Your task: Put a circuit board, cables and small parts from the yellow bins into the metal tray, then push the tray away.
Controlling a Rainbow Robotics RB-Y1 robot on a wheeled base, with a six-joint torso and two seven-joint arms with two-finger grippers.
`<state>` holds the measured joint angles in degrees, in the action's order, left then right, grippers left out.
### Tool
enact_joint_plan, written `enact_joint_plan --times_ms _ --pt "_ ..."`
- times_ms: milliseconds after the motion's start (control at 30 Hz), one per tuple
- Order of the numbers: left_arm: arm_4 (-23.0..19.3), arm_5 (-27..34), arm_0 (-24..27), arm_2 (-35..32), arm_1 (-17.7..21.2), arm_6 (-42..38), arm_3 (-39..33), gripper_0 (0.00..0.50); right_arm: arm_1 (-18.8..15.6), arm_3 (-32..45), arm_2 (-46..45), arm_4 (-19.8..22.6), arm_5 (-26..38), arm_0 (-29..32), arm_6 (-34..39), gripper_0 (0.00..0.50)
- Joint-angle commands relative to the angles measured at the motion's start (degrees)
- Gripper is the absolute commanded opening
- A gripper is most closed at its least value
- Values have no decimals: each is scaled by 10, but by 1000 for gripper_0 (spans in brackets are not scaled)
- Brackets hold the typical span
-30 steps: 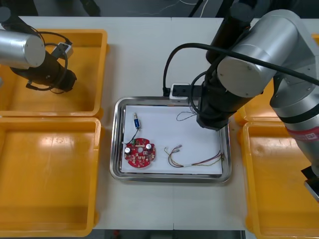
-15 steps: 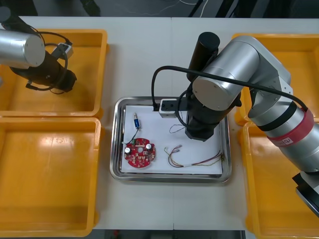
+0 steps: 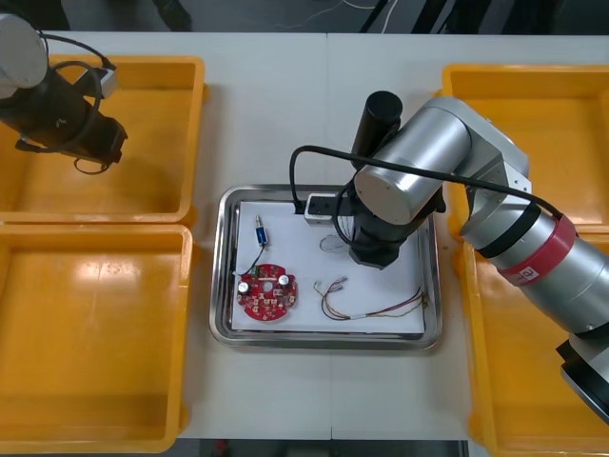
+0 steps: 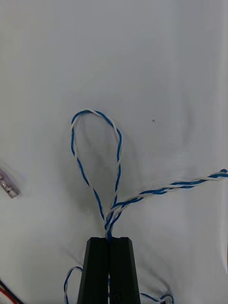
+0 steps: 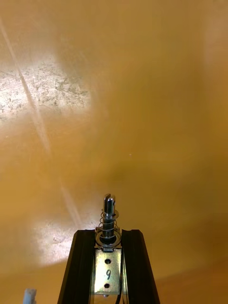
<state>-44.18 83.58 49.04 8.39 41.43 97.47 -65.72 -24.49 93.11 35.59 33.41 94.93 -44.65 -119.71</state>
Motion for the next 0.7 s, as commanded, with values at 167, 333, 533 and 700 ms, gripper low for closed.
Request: enact_joint_plan --times_ms 167,333,533,700 --pt "17 76 26 -24 27 -62 -90 0 13 -17 14 1 -23 -21 -7 0" --pt "23 117 26 -25 23 -107 -135 0 14 -17 13 1 -24 -21 -5 275" --pt "34 165 26 -28 8 -156 -187 0 14 -8 4 6 -24 -22 -2 500" --pt "41 197 26 -29 -9 -195 -226 0 14 12 -17 13 -6 -22 -1 500"
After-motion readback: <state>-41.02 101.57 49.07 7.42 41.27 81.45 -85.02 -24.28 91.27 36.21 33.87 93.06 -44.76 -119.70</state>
